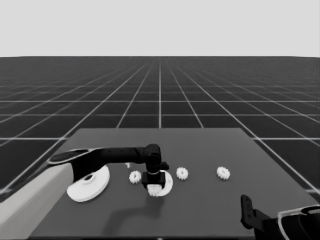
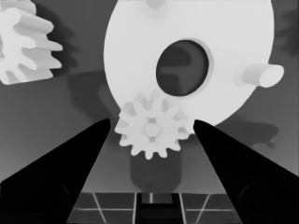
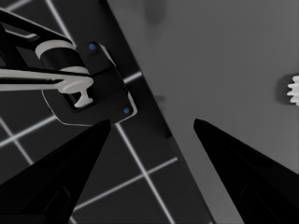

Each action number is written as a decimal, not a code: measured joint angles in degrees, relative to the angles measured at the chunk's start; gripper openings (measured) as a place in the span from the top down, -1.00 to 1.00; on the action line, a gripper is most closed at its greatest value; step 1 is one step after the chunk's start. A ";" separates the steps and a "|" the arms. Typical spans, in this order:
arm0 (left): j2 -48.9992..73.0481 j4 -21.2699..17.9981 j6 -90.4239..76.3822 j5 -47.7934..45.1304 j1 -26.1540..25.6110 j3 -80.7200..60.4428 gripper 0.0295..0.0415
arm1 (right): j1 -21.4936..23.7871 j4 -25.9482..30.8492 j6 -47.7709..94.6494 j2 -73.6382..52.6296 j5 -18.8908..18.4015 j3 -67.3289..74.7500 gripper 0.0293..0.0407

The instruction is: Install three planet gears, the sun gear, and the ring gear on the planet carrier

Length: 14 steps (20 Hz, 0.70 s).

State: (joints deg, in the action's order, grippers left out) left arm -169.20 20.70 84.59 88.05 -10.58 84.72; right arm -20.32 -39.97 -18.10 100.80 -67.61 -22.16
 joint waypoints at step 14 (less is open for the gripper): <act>1.34 -23.29 5.76 1.91 23.39 -7.67 -0.49 | 0.00 0.00 0.00 0.00 0.00 0.00 -0.61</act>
State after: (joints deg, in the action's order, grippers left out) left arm -167.86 -2.59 90.35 89.96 12.82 77.05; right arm -20.32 -39.97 -18.10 100.80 -67.61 -22.16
